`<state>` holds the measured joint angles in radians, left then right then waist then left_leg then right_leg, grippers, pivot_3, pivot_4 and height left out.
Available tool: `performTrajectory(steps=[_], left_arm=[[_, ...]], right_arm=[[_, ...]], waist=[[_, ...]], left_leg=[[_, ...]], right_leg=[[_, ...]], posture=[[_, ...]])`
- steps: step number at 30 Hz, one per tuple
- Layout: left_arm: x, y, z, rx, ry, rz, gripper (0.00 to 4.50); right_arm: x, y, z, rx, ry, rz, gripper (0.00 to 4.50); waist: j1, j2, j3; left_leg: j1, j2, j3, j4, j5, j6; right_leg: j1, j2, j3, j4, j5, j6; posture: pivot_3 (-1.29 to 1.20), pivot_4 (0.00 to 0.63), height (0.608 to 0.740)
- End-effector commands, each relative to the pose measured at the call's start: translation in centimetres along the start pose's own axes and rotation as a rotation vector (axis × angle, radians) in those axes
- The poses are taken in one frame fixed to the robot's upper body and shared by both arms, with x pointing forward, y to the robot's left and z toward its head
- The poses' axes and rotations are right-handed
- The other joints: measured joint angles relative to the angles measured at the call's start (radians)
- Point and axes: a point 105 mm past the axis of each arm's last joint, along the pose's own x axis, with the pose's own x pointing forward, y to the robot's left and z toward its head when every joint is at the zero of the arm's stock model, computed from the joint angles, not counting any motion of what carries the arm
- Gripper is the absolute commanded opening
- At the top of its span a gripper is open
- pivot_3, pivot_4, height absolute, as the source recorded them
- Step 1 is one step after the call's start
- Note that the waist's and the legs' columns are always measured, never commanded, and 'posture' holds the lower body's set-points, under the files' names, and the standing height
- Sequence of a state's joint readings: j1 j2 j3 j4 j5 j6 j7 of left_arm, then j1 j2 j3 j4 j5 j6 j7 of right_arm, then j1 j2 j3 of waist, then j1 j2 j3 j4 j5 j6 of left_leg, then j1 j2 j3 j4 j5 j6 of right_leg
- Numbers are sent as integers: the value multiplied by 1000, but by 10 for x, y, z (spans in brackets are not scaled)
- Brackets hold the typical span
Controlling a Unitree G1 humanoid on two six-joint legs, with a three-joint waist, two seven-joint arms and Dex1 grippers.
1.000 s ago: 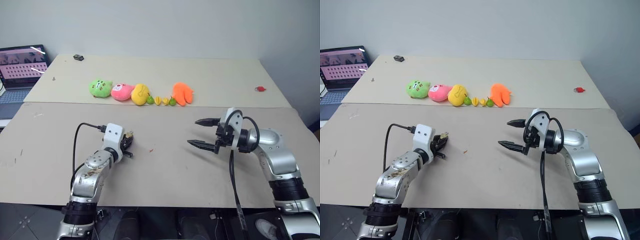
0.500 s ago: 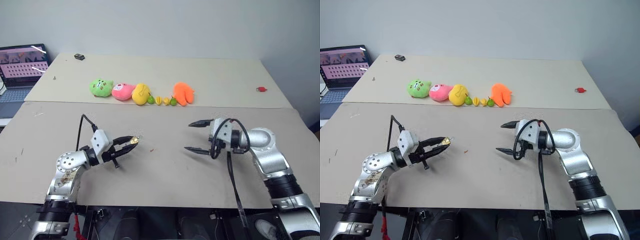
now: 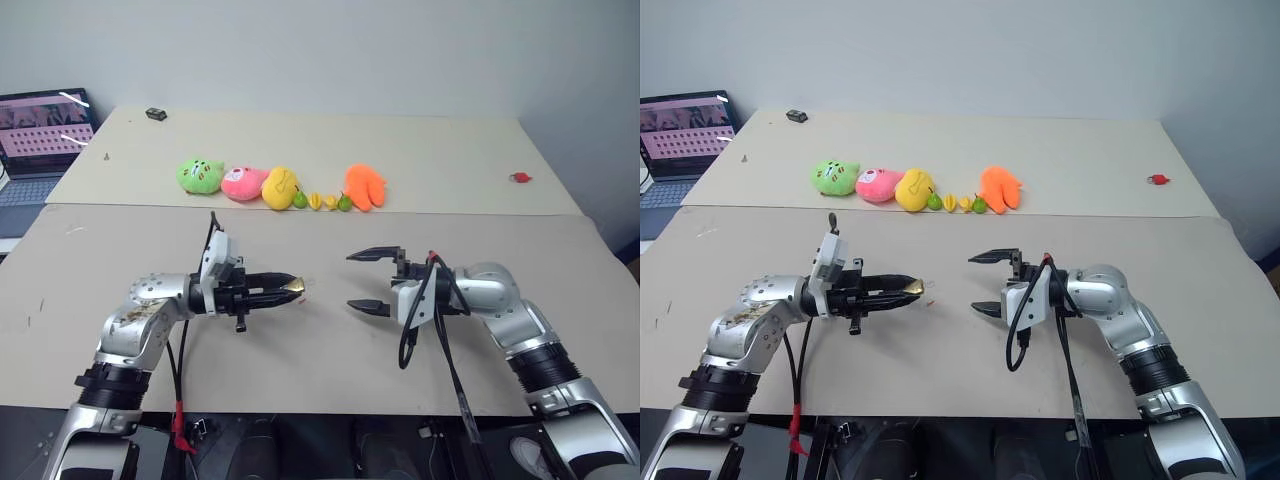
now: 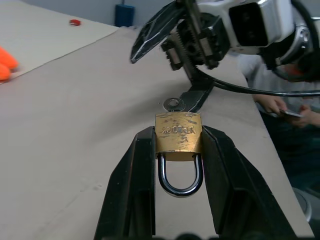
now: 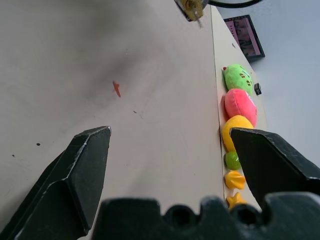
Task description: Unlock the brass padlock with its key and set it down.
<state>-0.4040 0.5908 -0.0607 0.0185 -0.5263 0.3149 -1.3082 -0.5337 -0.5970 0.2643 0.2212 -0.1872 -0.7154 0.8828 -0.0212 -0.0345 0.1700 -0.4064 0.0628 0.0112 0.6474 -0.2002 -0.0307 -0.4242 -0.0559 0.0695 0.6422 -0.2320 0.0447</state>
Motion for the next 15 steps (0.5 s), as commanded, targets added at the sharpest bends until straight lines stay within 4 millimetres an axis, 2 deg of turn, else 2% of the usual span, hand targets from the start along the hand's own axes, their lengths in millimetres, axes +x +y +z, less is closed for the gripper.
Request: performTrajectory(steps=[1, 5, 9, 13, 15], left_arm=[[1, -4, 1, 62, 21, -51, 787], [0, -11, -8, 66, 49, -93, 787], [-4, -14, -16, 52, 73, -116, 787], [-4, 0, -15, 50, 71, -85, 787], [-3, 9, -14, 55, 72, -68, 787]], right_arm=[[-1, -17, 8, -83, -28, -41, 4500], [-3, -19, 13, -126, -44, -38, 4500], [-8, -11, 16, -166, -52, -22, 4500], [-7, 2, 13, -195, -48, 29, 4500], [-6, 0, 9, -194, -42, 27, 4500]], waist=[[-1, 0, 0], [0, 0, 0], [0, 0, 0], [0, 0, 0], [0, 0, 0]], left_leg=[[0, 0, 0, 0, 0, 0], [0, 0, 0, 0, 0, 0], [0, 0, 0, 0, 0, 0], [0, 0, 0, 0, 0, 0], [0, 0, 0, 0, 0, 0]], right_leg=[[0, 0, 0, 0, 1, -2], [0, 0, 0, 0, 1, -3], [0, 0, 0, 0, 1, -3], [0, 0, 0, 0, 0, -1], [0, 0, 0, 0, 0, -1]], posture=[[0, 150, 722], [0, 150, 722], [0, 150, 722], [0, 150, 722], [0, 150, 722]])
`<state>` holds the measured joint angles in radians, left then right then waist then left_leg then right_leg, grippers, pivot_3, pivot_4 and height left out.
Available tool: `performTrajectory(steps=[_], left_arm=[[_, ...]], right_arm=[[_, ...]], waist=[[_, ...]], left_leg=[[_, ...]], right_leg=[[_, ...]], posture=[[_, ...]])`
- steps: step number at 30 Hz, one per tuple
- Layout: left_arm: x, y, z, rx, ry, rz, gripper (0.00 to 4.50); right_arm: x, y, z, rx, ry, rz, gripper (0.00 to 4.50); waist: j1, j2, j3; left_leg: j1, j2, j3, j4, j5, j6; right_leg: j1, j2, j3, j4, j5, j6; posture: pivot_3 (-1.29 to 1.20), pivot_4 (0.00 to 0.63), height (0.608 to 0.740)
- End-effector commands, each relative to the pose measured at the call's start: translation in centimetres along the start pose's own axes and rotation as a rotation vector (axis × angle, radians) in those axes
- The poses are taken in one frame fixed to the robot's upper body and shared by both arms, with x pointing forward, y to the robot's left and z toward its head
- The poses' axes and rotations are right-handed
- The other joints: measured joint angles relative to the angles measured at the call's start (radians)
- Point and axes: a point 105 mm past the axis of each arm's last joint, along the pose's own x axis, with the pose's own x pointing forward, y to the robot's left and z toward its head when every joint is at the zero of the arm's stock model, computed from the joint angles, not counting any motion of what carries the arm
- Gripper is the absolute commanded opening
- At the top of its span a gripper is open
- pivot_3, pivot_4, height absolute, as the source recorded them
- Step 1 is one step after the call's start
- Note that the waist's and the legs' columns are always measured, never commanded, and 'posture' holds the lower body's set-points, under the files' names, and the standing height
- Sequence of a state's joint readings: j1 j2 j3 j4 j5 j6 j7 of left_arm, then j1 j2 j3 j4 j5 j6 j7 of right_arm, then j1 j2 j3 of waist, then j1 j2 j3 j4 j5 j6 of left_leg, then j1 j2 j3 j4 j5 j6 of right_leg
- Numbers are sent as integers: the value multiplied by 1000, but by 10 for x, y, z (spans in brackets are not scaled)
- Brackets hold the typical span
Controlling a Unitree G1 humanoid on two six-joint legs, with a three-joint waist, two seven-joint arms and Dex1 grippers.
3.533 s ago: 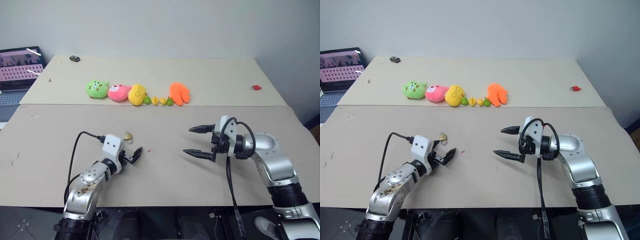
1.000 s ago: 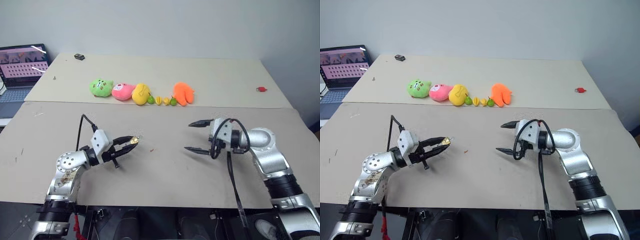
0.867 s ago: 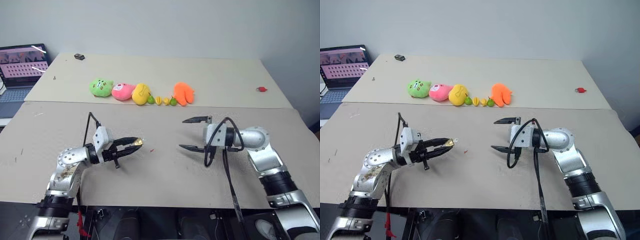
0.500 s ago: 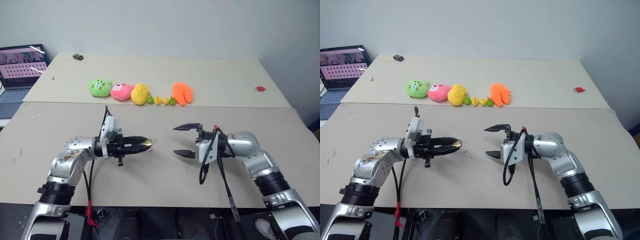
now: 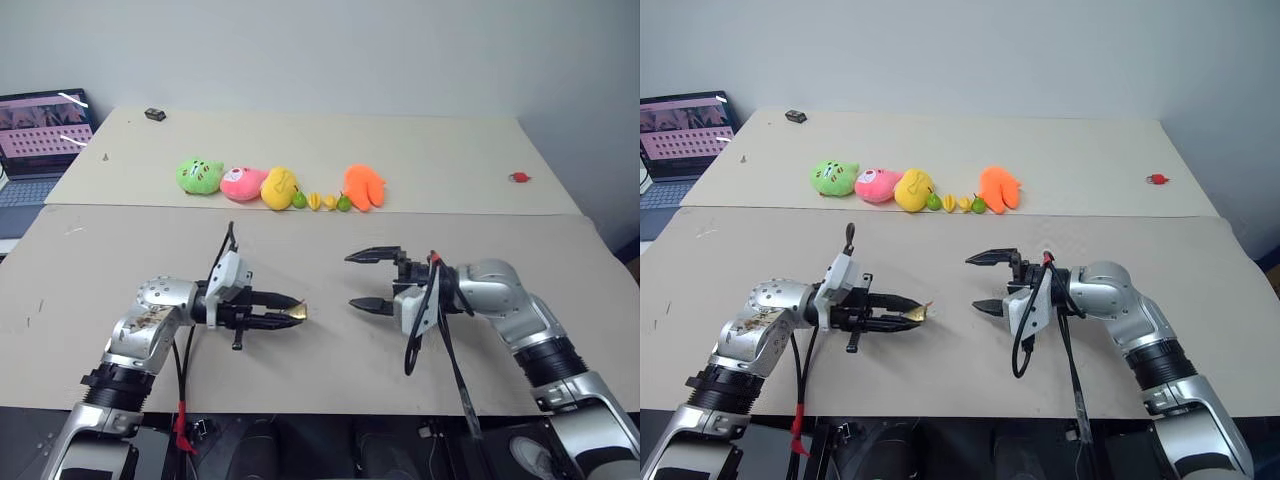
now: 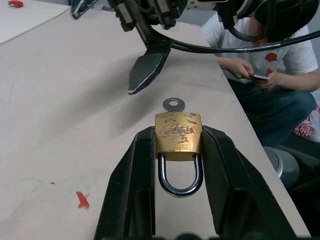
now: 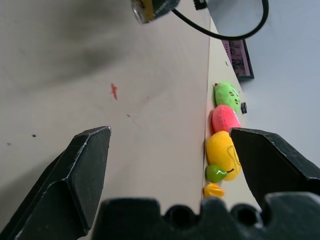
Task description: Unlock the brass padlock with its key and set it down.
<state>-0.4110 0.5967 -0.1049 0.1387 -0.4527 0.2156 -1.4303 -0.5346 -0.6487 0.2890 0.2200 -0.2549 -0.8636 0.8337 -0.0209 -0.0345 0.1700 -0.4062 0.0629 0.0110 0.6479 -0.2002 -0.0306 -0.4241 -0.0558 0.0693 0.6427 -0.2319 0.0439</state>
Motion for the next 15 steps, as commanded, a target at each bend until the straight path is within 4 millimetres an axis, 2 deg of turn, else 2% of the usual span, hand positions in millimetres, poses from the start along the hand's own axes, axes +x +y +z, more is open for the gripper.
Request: performTrajectory(steps=[1, 5, 15], left_arm=[[0, 16, 11, 65, -2, 23, 787], [7, 25, 15, 80, -6, 9, 787], [15, 25, 18, 83, -20, -23, 787]], right_arm=[[0, -10, -1, -40, -6, -29, 4500], [5, -19, -2, -50, -17, -42, 4500], [14, -37, 3, -70, -43, -89, 4500]], waist=[[0, 0, 0], [-1, 0, 0], [-4, 0, 0]], left_leg=[[0, 0, 0, 0, 0, 0], [-1, 0, 0, 1, 0, 0], [-1, 0, 0, 0, 0, 0]], right_leg=[[0, 0, 0, 0, 0, 0], [0, 0, 0, 0, 2, -3], [0, 0, 0, 1, 2, -3]], posture=[[0, 150, 722], [0, 150, 722], [0, 150, 722]])
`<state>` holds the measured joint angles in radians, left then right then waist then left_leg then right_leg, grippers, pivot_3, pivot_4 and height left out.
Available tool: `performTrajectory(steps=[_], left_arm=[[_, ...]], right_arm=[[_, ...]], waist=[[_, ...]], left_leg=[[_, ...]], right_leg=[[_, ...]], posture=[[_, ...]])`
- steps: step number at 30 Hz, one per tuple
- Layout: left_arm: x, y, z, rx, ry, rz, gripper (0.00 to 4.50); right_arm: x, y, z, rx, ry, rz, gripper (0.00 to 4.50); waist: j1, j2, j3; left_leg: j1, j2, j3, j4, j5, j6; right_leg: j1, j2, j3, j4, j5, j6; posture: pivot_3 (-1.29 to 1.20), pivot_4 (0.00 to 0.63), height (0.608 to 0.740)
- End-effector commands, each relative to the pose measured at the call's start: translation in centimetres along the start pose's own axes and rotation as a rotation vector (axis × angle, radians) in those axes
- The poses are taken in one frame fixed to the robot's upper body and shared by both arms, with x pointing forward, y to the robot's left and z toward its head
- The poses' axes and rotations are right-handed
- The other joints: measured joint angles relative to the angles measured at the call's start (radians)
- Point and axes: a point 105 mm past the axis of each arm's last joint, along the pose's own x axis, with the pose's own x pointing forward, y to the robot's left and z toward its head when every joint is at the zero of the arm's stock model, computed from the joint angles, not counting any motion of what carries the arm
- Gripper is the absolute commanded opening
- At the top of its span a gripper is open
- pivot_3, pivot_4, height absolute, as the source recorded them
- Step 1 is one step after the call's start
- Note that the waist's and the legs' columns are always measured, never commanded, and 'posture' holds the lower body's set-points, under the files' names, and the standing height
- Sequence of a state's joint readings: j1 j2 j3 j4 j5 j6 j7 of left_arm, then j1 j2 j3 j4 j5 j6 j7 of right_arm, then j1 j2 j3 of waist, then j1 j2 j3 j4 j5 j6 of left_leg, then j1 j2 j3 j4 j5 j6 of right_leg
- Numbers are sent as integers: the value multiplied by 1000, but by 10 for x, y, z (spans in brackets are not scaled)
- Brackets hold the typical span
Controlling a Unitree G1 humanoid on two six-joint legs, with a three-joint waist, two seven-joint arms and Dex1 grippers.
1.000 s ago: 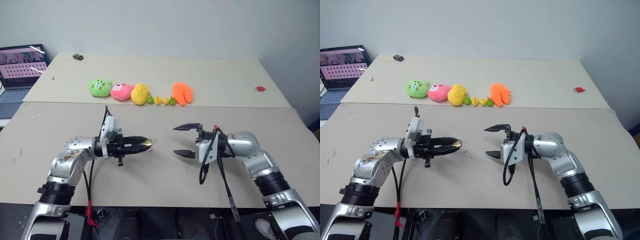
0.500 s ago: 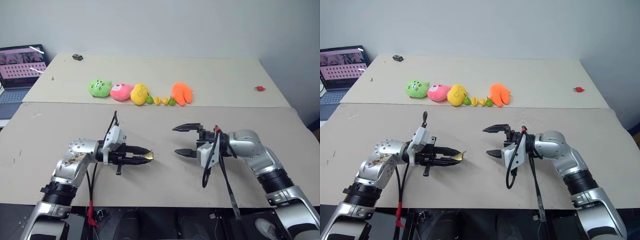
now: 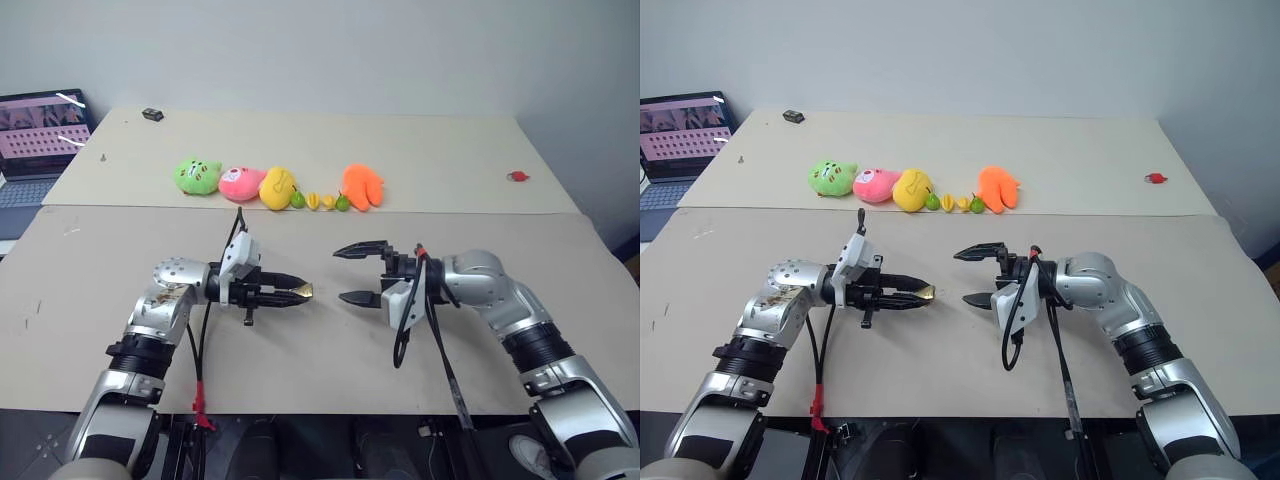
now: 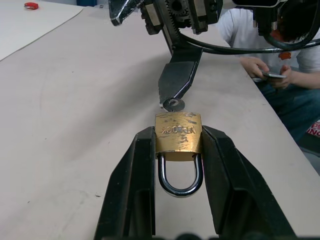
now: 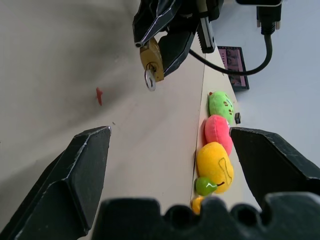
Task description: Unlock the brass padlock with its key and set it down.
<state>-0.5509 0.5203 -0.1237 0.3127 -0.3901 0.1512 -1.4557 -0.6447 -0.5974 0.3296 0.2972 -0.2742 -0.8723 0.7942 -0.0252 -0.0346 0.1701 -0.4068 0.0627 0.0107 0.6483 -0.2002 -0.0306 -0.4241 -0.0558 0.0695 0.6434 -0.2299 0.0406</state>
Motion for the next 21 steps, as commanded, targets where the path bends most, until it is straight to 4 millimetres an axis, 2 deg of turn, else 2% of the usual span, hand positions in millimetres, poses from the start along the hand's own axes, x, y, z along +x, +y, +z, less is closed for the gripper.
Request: performTrajectory(steps=[1, 18, 21], left_arm=[[3, 3, 11, 45, -13, -16, 787], [19, 8, 19, 37, -64, -14, 787], [18, 9, 19, 35, -65, -10, 787]], right_arm=[[-1, -17, 6, -34, -16, -52, 4500], [2, -22, 8, -20, -24, -67, 4500], [2, -24, 8, -22, -25, -72, 3778]], waist=[[0, 0, 0], [-1, 0, 0], [-2, 0, 0]], left_leg=[[0, 0, 0, 0, 0, 0], [0, 0, 0, 0, 0, 0], [0, 0, 0, 0, 0, 0]], right_leg=[[0, 0, 0, 0, 0, 0], [0, 0, 0, 0, 0, 0], [0, 0, 0, 0, 0, 0]], posture=[[0, 150, 722], [0, 150, 722], [0, 150, 722]])
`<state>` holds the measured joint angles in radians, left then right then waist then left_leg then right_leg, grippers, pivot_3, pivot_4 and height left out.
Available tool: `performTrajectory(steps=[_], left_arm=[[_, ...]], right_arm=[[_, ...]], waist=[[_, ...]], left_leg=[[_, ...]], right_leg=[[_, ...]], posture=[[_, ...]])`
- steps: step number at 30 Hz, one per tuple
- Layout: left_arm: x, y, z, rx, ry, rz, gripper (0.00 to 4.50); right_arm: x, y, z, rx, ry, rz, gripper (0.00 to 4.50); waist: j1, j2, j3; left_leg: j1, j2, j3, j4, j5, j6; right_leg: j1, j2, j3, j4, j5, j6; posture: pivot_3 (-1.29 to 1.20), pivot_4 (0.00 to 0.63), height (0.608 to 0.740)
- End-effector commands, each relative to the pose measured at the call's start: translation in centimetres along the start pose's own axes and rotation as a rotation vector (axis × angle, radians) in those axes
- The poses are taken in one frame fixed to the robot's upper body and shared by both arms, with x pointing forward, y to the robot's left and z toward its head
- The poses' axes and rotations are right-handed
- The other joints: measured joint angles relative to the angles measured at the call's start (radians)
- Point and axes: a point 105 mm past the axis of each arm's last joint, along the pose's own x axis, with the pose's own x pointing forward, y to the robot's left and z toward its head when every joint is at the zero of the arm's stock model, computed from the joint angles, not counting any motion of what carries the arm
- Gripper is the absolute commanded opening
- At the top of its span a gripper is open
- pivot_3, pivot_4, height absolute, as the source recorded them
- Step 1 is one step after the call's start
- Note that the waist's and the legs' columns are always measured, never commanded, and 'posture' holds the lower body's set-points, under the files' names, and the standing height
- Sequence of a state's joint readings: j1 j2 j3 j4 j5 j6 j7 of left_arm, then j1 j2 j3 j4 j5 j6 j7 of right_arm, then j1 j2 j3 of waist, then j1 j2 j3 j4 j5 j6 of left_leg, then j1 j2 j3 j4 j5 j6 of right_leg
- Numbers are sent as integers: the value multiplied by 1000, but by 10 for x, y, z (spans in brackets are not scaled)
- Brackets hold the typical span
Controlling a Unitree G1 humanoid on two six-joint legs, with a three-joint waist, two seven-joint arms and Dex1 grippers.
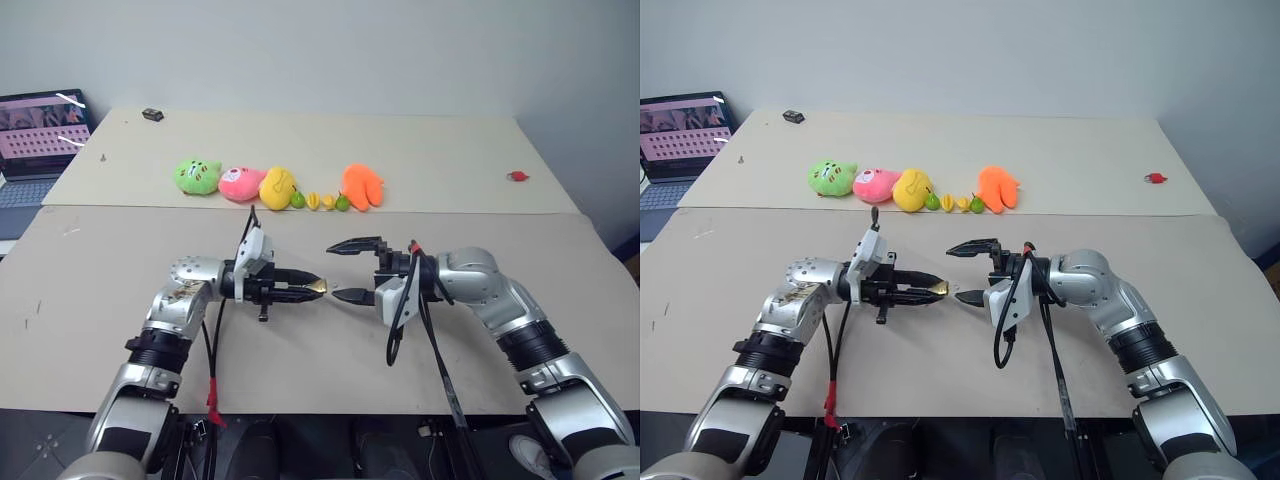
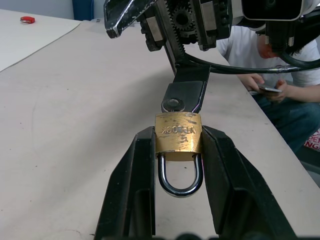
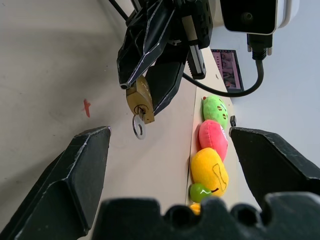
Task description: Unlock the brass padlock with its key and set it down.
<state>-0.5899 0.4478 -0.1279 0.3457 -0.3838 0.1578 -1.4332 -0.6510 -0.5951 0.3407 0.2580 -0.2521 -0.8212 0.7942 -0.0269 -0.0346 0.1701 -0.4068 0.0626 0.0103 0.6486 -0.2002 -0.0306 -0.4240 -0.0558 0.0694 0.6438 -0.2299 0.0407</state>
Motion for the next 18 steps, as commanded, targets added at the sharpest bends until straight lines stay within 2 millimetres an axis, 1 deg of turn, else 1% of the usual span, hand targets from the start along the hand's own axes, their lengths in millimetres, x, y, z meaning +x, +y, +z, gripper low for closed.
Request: performTrajectory(steps=[1, 3, 4, 6, 8, 18], left_arm=[[0, 3, 13, 42, -11, -1, 787], [-1, 3, 13, 42, -12, 4, 787], [-1, 4, 13, 42, -12, 5, 787], [-1, 4, 14, 42, -14, 8, 787], [-1, 4, 14, 42, -16, 10, 787], [0, 7, 19, 19, -39, 22, 787]], right_arm=[[-1, -17, 5, -35, -23, -56, 3452], [-1, -18, 5, -36, -27, -59, 2640], [-1, -18, 5, -37, -28, -60, 2400], [0, -19, 4, -39, -28, -62, 1784], [0, -20, 4, -41, -27, -62, 1046], [0, -19, 4, -65, -33, -59, 1046]], waist=[[0, 0, 0], [0, 0, 0], [-1, 0, 0], [-1, 0, 0], [-2, 0, 0], [-10, 0, 0]], left_leg=[[0, 0, 0, 0, 0, 0], [0, 0, 0, 0, 0, 0], [0, 0, 0, 0, 0, 0], [0, 0, 0, 0, 0, 0], [0, 0, 0, 0, 0, 0], [0, 0, 0, 0, 0, 0]], right_leg=[[0, 0, 0, 0, 0, 0], [0, 0, 0, 0, 0, 0], [0, 0, 0, 0, 0, 0], [0, 0, 0, 0, 0, 0], [0, 0, 0, 0, 0, 0], [0, 0, 0, 0, 0, 0]], posture=[[0, 150, 722], [0, 150, 722], [0, 150, 722], [0, 150, 722], [0, 150, 722], [0, 150, 722]])
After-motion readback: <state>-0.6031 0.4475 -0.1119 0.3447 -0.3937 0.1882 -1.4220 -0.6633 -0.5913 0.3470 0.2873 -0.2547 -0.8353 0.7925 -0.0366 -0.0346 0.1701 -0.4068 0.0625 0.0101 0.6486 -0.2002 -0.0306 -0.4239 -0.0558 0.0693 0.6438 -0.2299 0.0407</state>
